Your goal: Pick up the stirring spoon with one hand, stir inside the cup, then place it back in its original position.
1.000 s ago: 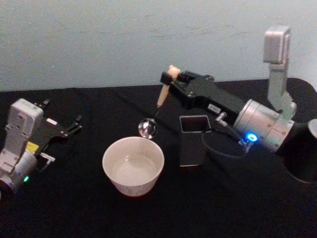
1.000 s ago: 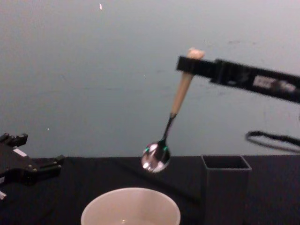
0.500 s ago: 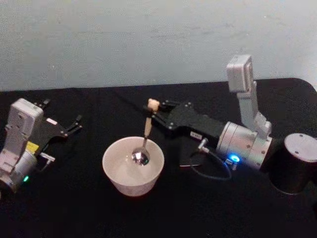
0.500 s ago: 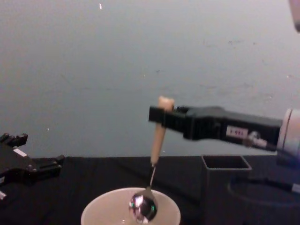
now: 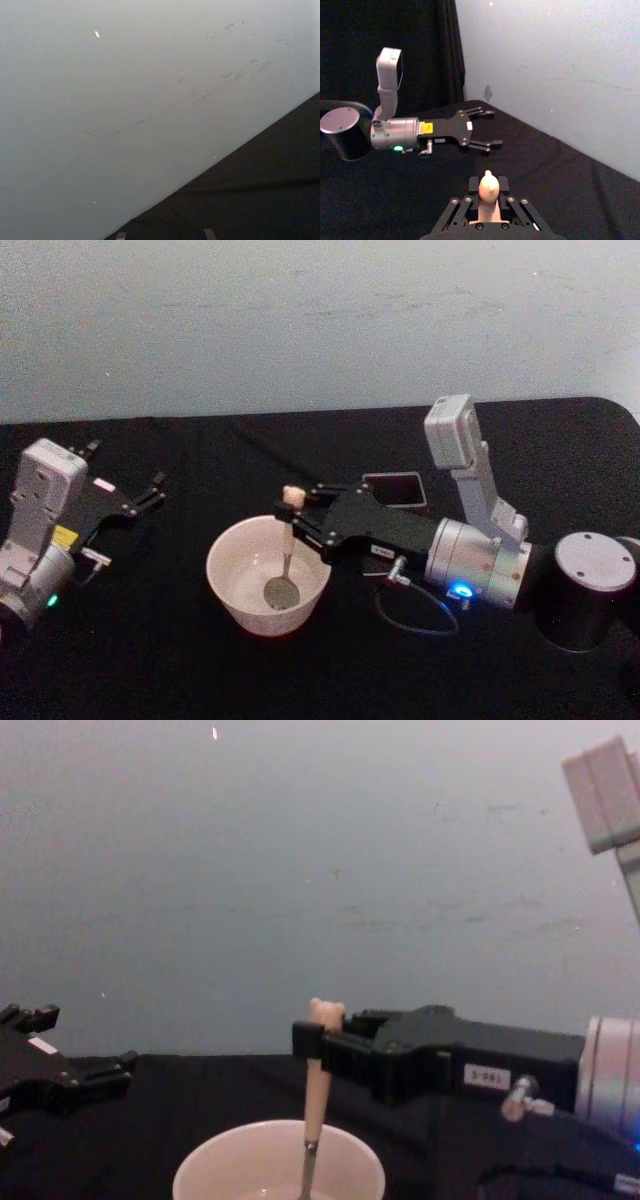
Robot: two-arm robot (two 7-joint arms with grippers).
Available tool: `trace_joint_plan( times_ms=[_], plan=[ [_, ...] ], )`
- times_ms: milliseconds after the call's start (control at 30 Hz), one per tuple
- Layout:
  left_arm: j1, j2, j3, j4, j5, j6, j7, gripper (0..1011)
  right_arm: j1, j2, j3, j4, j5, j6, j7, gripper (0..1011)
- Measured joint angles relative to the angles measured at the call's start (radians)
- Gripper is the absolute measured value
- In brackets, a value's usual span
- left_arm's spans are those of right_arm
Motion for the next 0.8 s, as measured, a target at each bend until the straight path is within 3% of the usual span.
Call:
trace_joint_plan(
  times_ms=[467,800],
  plan=[
    [0.0,0.0,0.0,0.0,0.0,0.0,0.0,1001,0.03,-0.059,-0.037,0.058,-0.05,0.007,0.01,218],
    [0.0,0.0,0.0,0.0,0.0,0.0,0.0,1001,0.071,-0.128,-0.046,0.124,-0.094,-0.001,-0.022,218]
  ],
)
